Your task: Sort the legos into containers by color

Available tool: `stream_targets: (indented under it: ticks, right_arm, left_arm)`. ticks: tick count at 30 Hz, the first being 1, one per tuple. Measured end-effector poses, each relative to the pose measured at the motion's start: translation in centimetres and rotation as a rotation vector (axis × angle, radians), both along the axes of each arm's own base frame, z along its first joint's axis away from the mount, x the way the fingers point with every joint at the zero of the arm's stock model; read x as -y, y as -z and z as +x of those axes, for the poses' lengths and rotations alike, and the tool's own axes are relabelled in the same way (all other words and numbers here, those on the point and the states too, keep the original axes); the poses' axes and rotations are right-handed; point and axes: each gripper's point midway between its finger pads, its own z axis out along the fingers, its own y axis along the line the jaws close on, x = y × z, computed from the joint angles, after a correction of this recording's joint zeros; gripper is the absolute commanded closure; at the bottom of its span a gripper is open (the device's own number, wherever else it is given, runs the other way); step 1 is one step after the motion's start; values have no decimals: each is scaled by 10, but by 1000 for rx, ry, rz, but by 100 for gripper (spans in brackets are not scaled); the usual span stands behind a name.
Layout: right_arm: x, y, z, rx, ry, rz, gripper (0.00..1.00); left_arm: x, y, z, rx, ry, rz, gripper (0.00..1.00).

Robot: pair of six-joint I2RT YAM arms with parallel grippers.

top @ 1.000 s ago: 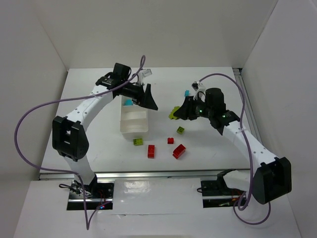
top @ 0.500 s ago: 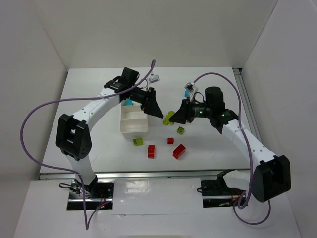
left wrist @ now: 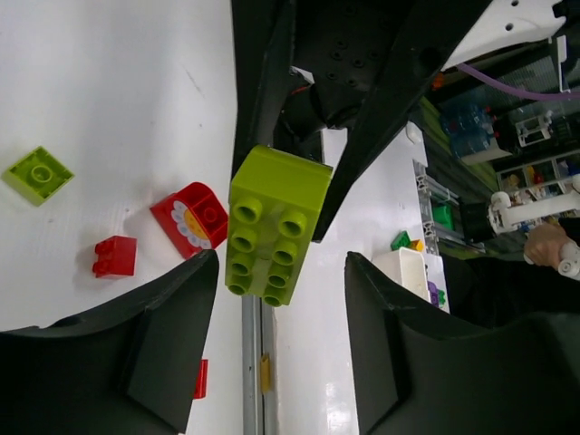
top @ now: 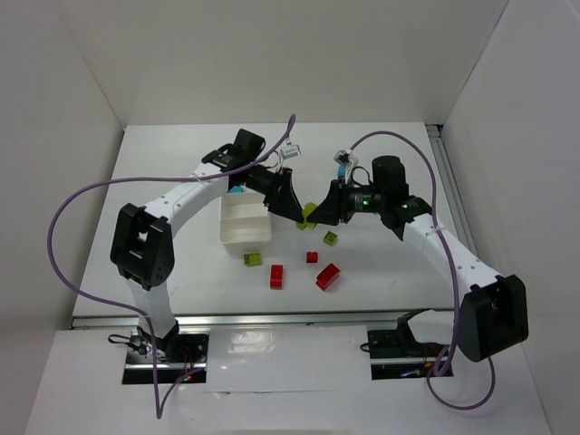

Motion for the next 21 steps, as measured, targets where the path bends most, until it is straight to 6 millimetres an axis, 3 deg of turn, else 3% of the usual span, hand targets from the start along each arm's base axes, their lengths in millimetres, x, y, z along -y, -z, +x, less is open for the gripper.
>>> stream_targets:
  ticks: [5, 8, 12, 14, 16, 19, 21]
  right_arm:
    - [-1, 0, 1, -1, 0, 4, 100]
    - [-2, -2, 1, -5, -2, 13, 100]
    - [-2, -4, -1, -8, -9, 19, 100]
    - [-2, -4, -1, -9, -8, 20, 100]
    - [-3, -4, -2, -16, -11, 24, 100]
    - [-2, -5, -3, -32, -10, 28, 97]
    - [-2, -5, -2, -34, -6, 30, 85]
  left_arm:
    - [1, -3, -2, 0, 15, -16, 39]
    - [1, -2, -2, 4, 15, -18, 50]
    - [1, -1, -1, 10, 21, -21, 44]
    - [2, -1, -3, 5, 31, -29, 47]
    - [4, 0, -4, 4, 38, -30, 58]
    - [5, 1, -4, 5, 48, -40, 97]
    - [5, 0, -2, 19, 51, -48, 100]
